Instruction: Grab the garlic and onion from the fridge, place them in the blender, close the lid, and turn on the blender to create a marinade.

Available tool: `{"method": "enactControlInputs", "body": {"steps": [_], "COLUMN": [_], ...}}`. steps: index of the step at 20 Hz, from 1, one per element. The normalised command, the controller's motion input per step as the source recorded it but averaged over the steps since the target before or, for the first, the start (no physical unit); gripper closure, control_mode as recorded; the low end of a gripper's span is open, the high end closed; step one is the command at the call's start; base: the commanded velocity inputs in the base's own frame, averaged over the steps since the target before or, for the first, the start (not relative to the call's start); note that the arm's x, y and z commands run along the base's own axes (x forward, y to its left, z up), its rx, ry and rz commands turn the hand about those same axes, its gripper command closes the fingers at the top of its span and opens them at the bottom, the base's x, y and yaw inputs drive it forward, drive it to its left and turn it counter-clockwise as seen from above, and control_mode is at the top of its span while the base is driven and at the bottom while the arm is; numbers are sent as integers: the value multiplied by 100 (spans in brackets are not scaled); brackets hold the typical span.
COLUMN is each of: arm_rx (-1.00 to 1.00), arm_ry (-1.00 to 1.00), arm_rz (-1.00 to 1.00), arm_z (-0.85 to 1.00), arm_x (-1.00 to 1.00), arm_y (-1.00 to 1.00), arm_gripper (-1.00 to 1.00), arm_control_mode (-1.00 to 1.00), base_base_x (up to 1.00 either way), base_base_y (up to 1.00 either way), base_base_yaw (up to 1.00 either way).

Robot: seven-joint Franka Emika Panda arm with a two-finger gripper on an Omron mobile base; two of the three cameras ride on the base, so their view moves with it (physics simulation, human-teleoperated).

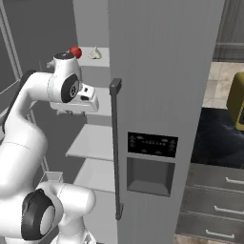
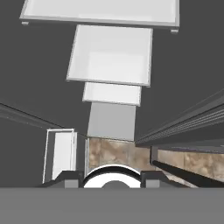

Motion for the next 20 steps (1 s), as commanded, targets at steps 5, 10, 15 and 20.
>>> {"method": "enactControlInputs", "body": {"steps": [5, 10, 15, 20], "arm_rx": [0, 3, 1, 11], "arm_ry": [-10, -43, -44, -29], "arm_rz": [-8, -1, 0, 6], "arm_z": [9, 80, 92, 56], "arm_x": [-3, -12, -1, 22], "arm_y": [1, 6, 16, 11], "arm_gripper": [-100, -100, -100, -100], "arm_control_mode": [-100, -100, -100, -100], "base_base_x": [0, 0, 0, 0], "base_base_y": [0, 0, 0, 0], "base_base_yaw": [0, 0, 0, 0]}}
